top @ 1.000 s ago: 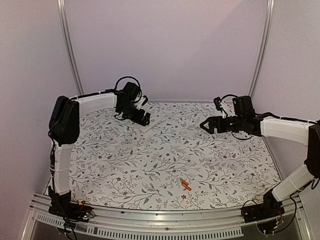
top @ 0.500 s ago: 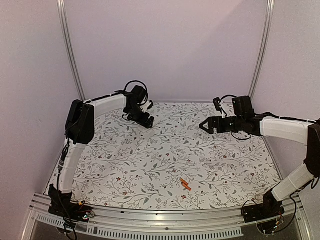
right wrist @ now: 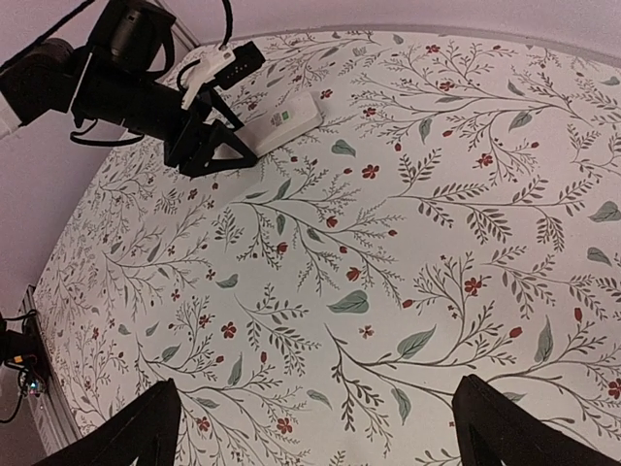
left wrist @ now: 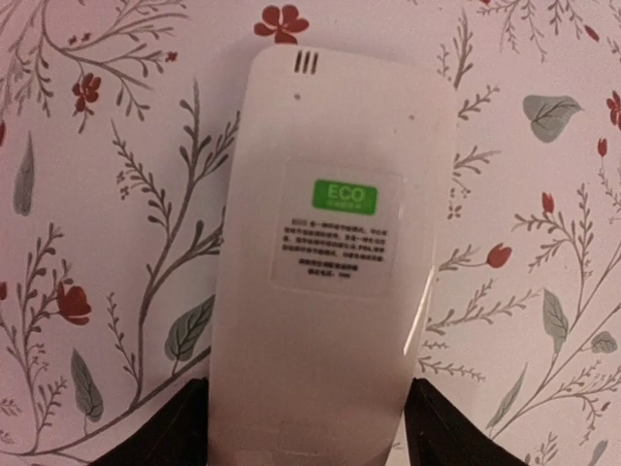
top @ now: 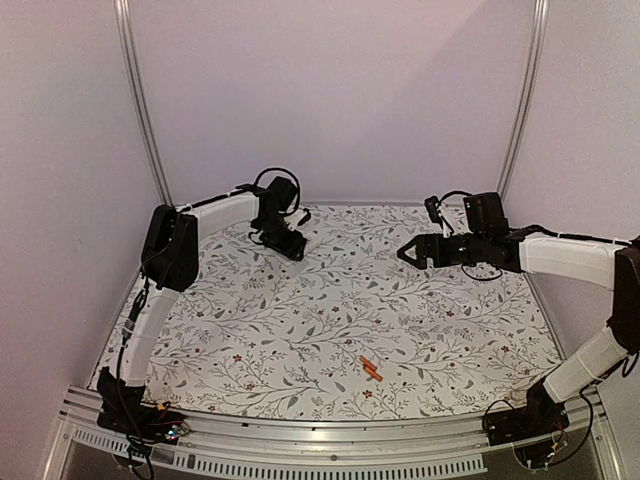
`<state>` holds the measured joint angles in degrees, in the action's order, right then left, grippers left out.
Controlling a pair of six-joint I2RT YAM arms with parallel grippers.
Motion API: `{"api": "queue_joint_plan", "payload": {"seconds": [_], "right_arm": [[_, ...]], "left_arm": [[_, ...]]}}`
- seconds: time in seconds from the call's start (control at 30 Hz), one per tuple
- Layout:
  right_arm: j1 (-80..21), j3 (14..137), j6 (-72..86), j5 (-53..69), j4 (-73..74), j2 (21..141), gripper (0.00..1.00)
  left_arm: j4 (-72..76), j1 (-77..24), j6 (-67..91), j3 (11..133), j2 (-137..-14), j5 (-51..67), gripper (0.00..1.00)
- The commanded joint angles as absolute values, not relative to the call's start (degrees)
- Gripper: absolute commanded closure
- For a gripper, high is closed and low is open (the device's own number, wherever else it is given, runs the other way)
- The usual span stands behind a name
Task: Load the batteries into the remote control
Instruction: Pick up the remote control from the center of the board, then pass from the left arm to the right
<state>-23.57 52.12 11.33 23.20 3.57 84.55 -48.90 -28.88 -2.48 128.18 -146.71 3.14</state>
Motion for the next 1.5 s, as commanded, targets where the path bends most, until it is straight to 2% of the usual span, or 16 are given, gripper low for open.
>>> {"api": "queue_joint_plan", "payload": {"seconds": [0.0, 0.13, 0.3, 0.43, 0.6, 0.93, 1.47], "right_arm": [[-23.4, 53.4, 12.4, 24.8, 4.0, 85.7, 0.01], [-23.4, 53.9, 14.5, 26.9, 3.4, 86.8, 0.01], [-23.4, 53.6, 17.9, 28.8, 1.9, 88.1, 0.01], [-23.5, 53.2, 21.2, 31.4, -0.6, 89.6, 0.01], [-23.4, 53.1, 23.8, 32.4, -2.2, 91.3, 0.01], [-23.4, 52.4, 25.2, 34.2, -3.1, 91.2, 0.01], [-23.4, 51.7, 30.5, 39.7, -7.1, 90.2, 0.01]], "left_arm": [[-51.3, -30.6, -3.2, 127.5, -147.8, 1.9, 0.38], [-49.7, -32.2, -2.2, 123.1, -145.0, 0.6, 0.53], [-41.3, -33.5, 1.0, 109.3, -135.9, 1.3, 0.64], [-33.9, -35.5, 2.9, 97.5, -127.1, 1.5, 0.66], [-29.6, -38.0, 4.3, 91.3, -120.9, 0.3, 0.7], [-24.0, -44.5, 3.6, 85.8, -114.1, -1.2, 0.74], [-12.7, -52.1, 0.8, 79.9, -106.1, -0.6, 0.74]]}}
